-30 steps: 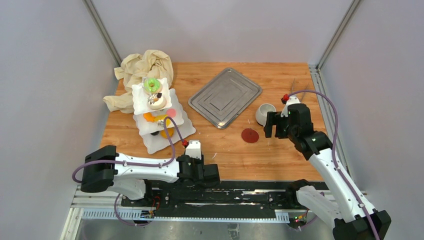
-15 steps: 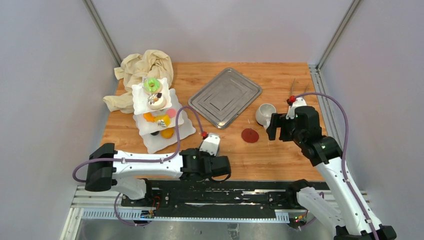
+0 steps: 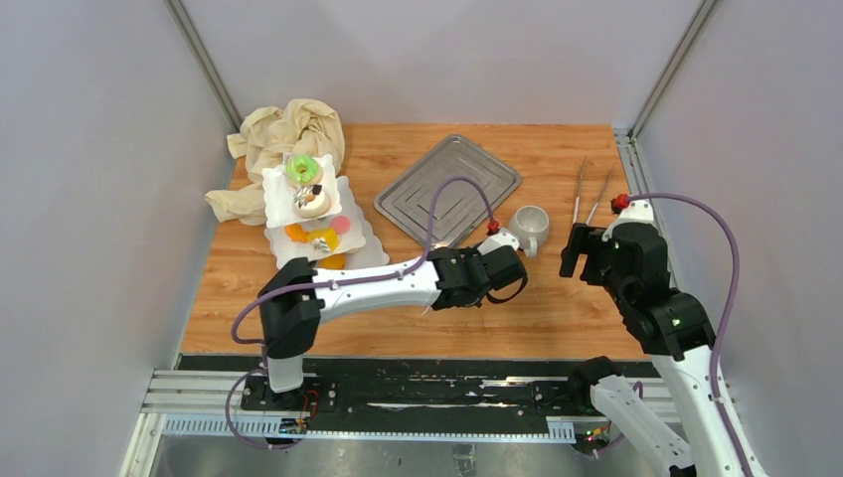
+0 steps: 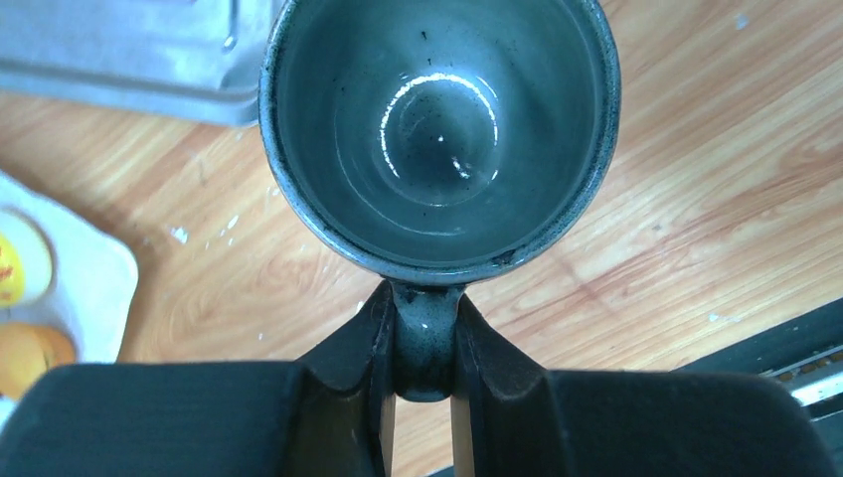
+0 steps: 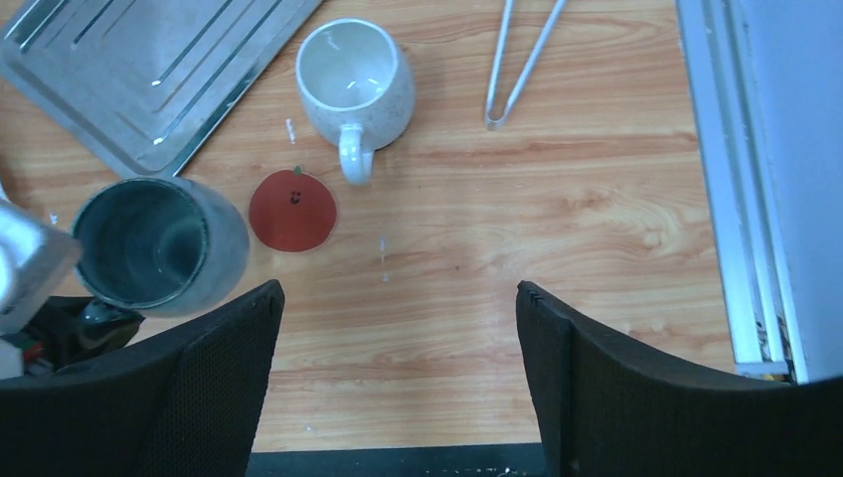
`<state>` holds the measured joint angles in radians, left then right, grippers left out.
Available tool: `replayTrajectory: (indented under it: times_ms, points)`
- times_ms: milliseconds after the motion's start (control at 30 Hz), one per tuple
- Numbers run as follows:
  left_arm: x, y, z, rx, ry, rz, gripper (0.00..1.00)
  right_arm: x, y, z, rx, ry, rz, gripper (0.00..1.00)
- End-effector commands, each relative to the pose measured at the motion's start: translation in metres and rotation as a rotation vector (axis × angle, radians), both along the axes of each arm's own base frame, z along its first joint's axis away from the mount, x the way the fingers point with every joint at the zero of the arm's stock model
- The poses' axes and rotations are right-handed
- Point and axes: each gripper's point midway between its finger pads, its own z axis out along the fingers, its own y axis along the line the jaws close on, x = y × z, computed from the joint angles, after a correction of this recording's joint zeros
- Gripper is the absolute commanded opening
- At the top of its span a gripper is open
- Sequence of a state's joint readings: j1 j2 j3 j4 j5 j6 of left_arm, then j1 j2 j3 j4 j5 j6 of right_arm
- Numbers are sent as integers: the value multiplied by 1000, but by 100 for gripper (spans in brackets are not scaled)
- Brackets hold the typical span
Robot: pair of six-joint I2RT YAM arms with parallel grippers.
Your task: Serve the afternoon tea
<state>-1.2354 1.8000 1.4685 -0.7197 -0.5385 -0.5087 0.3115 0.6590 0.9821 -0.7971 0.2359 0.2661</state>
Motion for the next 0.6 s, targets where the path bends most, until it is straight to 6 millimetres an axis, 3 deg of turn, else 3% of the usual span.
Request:
replayTrajectory:
  times_ms: [0,133,333,567]
  points:
    - [22,-41,35,-59,-48,-111,0,-14,-26,5,-24,28,-147,85]
    - [30,-49,21,-56,2,-131,0,-25,-38,17,-17,-16,-206,86]
    - [34,-59,19,-95,8,-153,0,-38,-55,32,-68,-42,-254,86]
    - [37,-65,6,-110,16,-153,0,-48,-60,32,-64,-54,-267,85]
